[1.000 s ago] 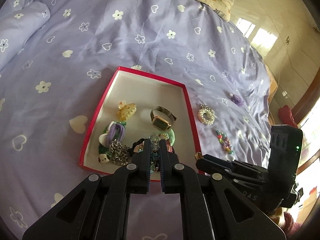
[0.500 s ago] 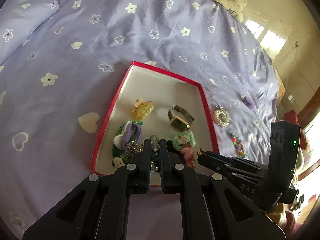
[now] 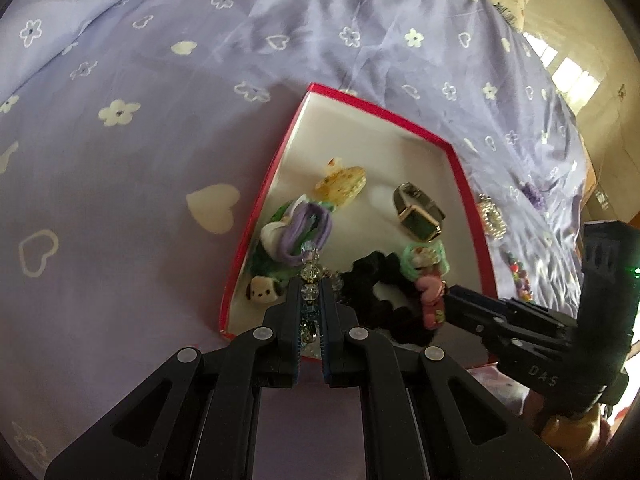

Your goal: Organize jewelry

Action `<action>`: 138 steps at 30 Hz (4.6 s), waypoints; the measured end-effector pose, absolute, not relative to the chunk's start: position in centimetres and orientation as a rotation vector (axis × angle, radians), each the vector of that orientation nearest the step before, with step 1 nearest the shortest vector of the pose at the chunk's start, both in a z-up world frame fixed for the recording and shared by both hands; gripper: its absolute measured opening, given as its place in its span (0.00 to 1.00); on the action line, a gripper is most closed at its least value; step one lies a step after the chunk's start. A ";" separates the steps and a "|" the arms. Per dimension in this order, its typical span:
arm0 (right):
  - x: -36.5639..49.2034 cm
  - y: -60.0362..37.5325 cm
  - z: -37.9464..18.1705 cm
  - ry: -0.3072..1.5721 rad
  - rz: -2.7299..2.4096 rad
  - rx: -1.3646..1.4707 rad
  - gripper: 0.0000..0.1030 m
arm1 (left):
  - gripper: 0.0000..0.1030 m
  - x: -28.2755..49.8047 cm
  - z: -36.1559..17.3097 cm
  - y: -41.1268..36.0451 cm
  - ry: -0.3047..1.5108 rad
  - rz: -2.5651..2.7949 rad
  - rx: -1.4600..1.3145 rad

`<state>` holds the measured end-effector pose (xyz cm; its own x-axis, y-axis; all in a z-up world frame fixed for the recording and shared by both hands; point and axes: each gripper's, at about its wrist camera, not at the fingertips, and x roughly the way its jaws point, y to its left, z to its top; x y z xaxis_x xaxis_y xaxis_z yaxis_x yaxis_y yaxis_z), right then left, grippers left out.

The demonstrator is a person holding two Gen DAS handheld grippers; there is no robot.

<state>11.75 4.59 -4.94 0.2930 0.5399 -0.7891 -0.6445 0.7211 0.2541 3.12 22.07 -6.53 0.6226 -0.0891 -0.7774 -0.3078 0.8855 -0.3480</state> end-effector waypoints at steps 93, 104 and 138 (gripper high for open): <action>0.6 -7.2 2.2 0.755 0.758 0.128 0.88 | 0.91 -9.4 0.3 14.9 0.775 0.248 -0.309; -1.7 -6.3 7.5 0.512 0.701 -0.092 1.00 | 1.00 -8.5 3.6 13.6 0.669 0.322 -0.110; -0.1 -5.3 -0.1 0.699 0.692 -0.063 1.00 | 1.00 -9.0 -0.6 13.1 0.695 0.377 -0.102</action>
<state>-0.07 -5.25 -0.10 0.5545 0.5646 -0.6113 -0.6054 0.7777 0.1691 -9.00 13.07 -0.56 0.7038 0.3044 -0.6419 -0.3714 0.9279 0.0328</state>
